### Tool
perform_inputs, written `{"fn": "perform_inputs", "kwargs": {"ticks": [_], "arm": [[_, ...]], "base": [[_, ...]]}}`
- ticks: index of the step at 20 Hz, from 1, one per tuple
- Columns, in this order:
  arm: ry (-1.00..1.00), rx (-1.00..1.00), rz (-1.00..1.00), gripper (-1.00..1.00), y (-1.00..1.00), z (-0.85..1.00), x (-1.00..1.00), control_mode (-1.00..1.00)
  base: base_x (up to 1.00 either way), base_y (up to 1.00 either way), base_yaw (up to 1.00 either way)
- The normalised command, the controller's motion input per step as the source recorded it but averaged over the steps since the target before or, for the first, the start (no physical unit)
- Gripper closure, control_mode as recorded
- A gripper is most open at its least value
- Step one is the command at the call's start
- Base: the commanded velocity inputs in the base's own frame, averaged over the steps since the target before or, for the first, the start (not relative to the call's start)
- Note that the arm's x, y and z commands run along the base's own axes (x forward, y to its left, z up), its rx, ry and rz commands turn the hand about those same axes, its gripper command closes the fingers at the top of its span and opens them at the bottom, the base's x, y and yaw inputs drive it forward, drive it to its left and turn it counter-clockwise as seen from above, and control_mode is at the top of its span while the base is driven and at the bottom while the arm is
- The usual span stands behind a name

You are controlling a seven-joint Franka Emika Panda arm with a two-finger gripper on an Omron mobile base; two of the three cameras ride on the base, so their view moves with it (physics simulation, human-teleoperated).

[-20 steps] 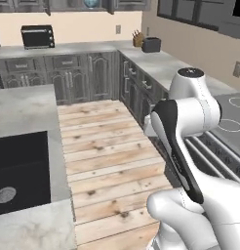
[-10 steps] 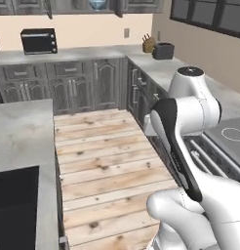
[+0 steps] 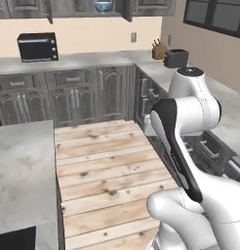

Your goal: Pick up the bowls from the cabinet and place each bowl in front of a stool on the dining counter.

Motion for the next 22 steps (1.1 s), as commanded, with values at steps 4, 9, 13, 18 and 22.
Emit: {"fn": "perform_inputs", "kwargs": {"ticks": [4,9,13,18,22], "arm": [[0.0,0.0,0.0,-1.0,0.0,0.0,0.0,1.0],[0.0,0.0,0.0,-1.0,0.0,0.0,0.0,1.0],[0.0,0.0,0.0,-1.0,0.0,0.0,0.0,1.0],[0.0,0.0,0.0,-1.0,0.0,0.0,0.0,1.0],[0.0,0.0,0.0,-1.0,0.0,0.0,0.0,1.0]], "base": [[1.0,0.0,0.0],[1.0,0.08,-0.01],[1.0,0.21,-0.11],[1.0,0.12,-0.18],[1.0,0.31,-0.2]]}}
